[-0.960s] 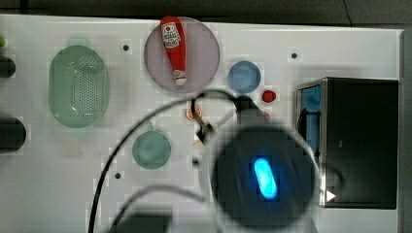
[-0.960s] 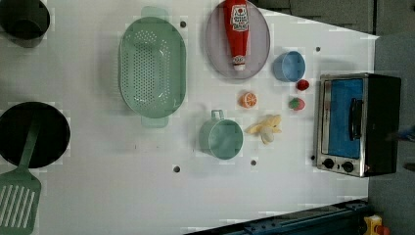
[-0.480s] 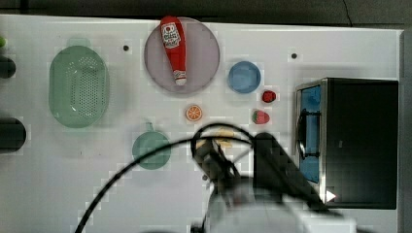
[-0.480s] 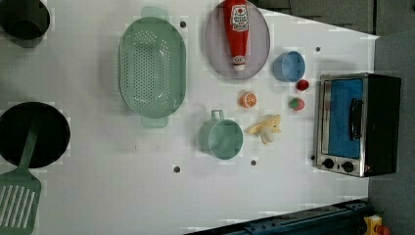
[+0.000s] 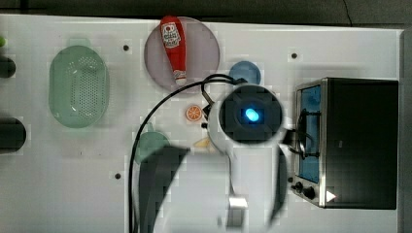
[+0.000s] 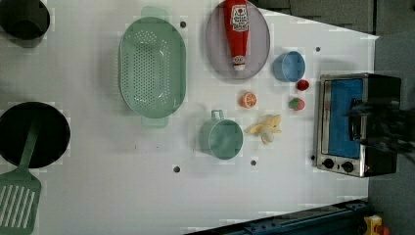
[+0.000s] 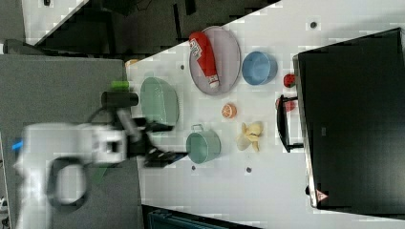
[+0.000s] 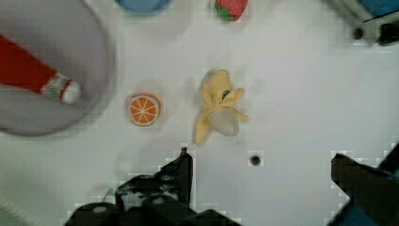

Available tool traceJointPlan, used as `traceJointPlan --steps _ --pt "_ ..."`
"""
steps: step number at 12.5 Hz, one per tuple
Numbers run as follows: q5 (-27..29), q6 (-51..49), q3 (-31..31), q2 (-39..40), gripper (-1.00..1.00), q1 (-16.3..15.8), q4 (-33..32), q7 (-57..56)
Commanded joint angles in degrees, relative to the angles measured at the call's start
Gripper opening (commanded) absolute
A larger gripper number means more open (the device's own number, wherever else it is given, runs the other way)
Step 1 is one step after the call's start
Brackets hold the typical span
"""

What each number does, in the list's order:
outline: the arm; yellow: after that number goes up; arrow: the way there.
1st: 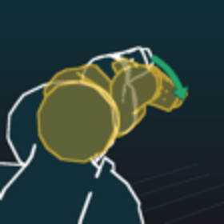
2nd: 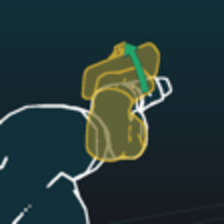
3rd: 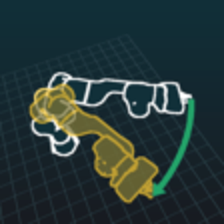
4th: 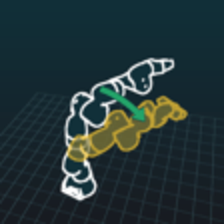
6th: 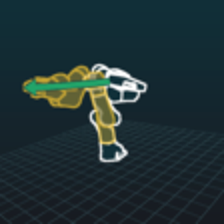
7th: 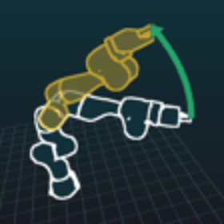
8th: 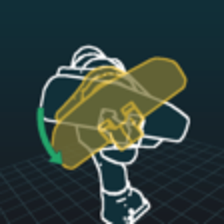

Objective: Pick banana from table and place on oven.

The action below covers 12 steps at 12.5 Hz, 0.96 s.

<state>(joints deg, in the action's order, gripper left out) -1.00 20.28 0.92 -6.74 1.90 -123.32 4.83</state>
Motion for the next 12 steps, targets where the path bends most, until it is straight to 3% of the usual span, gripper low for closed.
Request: traceJointPlan --steps 1,7,12 --pt "0.02 5.79 0.35 0.64 1.0 -0.78 -4.74 1.17" --pt "0.1 26.04 0.2 10.89 1.0 -0.8 -13.42 1.2" --pt "0.65 35.4 -1.26 20.41 1.0 -1.03 -14.12 1.54"
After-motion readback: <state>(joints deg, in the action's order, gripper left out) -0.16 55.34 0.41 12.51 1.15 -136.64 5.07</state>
